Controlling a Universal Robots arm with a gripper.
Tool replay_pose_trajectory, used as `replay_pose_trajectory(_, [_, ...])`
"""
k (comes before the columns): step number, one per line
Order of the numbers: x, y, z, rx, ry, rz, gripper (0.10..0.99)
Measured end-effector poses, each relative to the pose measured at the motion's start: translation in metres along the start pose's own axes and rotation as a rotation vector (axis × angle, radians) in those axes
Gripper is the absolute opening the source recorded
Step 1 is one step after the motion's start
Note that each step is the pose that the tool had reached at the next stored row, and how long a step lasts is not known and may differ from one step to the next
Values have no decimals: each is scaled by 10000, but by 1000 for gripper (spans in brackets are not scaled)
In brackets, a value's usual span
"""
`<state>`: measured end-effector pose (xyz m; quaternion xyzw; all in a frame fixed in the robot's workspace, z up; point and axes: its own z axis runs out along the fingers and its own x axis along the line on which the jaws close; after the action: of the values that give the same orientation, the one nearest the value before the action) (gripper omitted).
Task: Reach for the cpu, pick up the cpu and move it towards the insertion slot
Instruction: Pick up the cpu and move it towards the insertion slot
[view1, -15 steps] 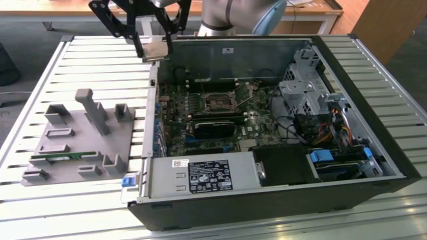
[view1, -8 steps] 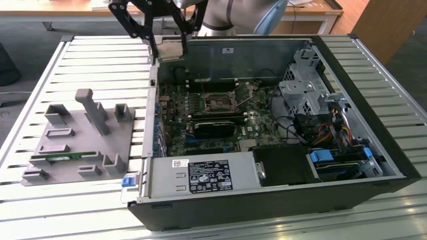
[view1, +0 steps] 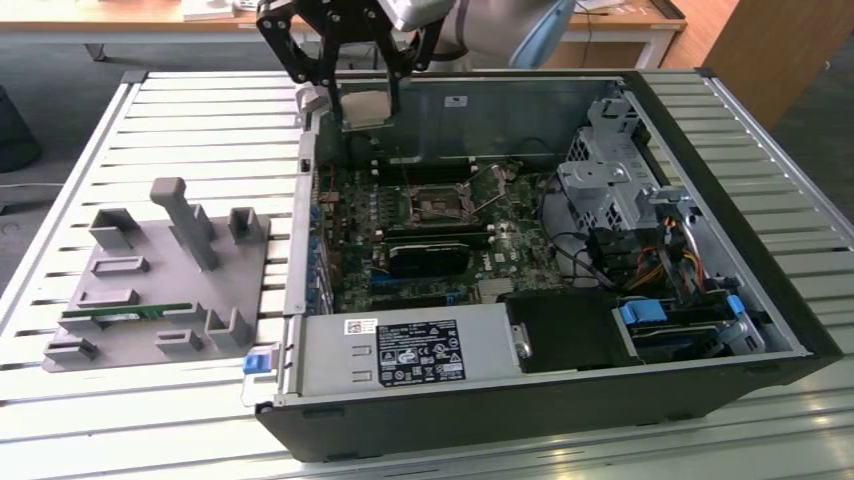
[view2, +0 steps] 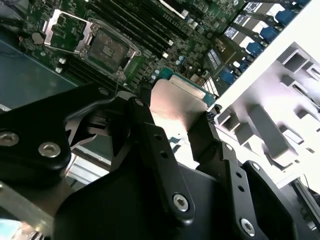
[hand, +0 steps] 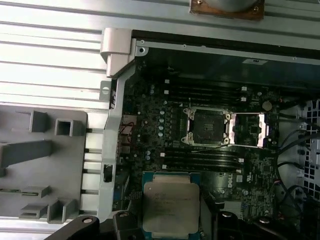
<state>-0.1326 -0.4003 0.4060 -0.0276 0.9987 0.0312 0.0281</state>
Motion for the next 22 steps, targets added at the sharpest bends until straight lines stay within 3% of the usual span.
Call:
replay_pose_trajectory(4, [-130,-5,35,-11,168,12,541])
replay_pose_trajectory(7, [-189,2,45,-11,177,12,541])
replay_pose_trajectory(14, [-235,71,67,-11,176,12,541])
replay_pose_trajectory(22, [-368,216,140,-11,177,14,541])
